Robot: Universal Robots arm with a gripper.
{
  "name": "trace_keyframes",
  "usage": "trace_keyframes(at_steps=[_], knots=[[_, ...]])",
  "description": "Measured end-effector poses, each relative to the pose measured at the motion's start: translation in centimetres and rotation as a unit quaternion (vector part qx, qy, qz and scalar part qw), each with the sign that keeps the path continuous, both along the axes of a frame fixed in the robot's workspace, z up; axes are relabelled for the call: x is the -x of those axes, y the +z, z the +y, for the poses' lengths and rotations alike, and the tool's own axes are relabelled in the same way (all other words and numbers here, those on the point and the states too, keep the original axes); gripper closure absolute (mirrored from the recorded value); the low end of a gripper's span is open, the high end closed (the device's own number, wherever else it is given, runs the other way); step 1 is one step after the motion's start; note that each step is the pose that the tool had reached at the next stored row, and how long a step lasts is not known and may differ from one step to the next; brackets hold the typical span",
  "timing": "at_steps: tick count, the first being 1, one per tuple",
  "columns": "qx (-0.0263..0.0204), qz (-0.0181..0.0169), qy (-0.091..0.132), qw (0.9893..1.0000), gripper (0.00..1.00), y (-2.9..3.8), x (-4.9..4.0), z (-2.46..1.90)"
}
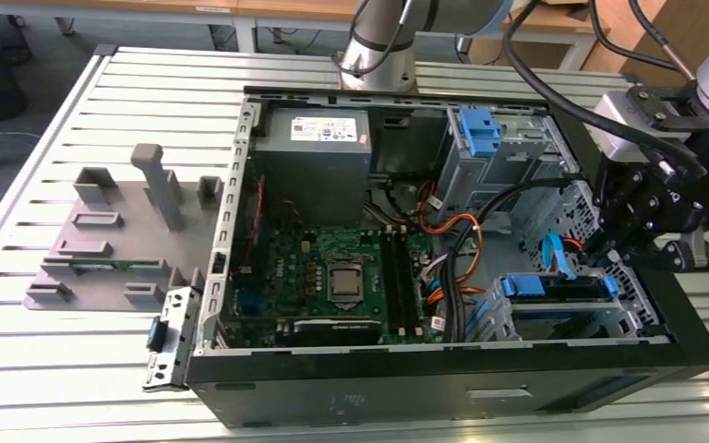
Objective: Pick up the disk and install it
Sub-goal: 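Insert the second disk wire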
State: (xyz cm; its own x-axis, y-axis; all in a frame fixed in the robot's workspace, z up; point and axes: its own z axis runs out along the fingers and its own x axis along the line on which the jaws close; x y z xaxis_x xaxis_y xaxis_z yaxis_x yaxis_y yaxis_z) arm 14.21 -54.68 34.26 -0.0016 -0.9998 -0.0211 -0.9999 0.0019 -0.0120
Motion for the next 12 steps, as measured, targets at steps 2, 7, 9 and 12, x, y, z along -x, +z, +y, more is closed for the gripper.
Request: trace_keyframes(at_steps=[2, 7, 9, 12], knots=[[0.0000, 0.0000, 0.000, 1.0000, 0.76, 0.00, 0.00, 0.01], [0.0002, 0.0000, 0.000, 1.0000, 0.78, 0.00, 0.00, 0.01], [0.0003, 0.0000, 0.000, 1.0000, 0.84, 0.00, 0.00, 0.01], [0.0004, 0.0000, 0.000, 1.0000, 0.84, 0.00, 0.00, 0.01]])
